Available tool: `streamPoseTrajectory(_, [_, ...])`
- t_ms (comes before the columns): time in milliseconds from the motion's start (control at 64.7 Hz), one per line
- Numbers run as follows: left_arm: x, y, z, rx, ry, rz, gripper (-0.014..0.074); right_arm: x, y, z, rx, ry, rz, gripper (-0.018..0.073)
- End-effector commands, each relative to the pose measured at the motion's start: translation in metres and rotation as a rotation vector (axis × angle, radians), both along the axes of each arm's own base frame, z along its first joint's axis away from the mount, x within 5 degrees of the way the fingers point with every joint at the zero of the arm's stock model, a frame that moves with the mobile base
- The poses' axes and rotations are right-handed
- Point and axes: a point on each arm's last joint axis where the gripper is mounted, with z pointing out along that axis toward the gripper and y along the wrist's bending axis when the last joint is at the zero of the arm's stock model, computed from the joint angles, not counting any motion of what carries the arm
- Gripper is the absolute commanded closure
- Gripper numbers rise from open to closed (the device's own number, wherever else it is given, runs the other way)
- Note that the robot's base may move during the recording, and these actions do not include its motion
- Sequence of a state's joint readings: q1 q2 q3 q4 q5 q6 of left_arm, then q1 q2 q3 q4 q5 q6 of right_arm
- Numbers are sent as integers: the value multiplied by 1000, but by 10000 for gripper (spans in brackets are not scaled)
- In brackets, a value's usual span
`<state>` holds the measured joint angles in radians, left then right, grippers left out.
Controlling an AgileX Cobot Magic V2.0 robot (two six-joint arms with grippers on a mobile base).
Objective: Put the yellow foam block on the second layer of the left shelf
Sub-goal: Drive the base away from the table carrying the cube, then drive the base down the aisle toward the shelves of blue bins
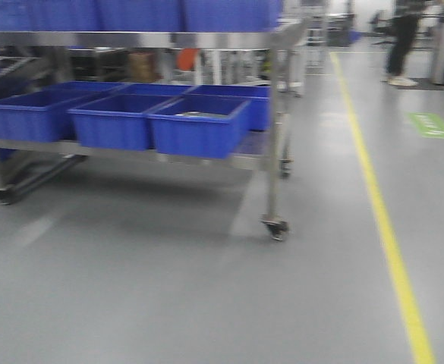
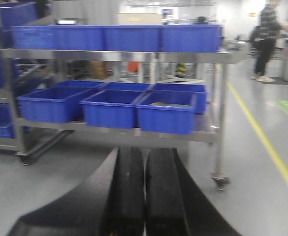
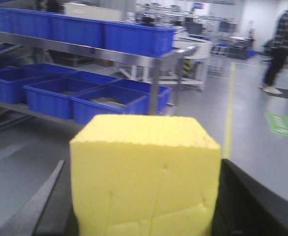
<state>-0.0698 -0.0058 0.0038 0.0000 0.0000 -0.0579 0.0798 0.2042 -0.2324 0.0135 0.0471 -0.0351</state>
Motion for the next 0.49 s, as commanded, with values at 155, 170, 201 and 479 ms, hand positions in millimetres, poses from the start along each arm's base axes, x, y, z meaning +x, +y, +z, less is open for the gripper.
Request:
streamPoseTrajectory(155, [-1, 0, -1, -14, -74, -3, 472, -1, -1, 16, 5, -104, -6, 91])
streamPoseTrajectory(170, [-1, 0, -1, -14, -74, -1, 472, -1, -1, 16, 5, -104, -6, 91])
streamPoseTrajectory(201, [-1, 0, -1, -14, -74, -1, 472, -1, -1, 16, 5, -104, -6, 91])
streamPoseTrajectory(479, [-1, 0, -1, -14, -74, -1, 472, -1, -1, 16, 5, -104, -6, 91])
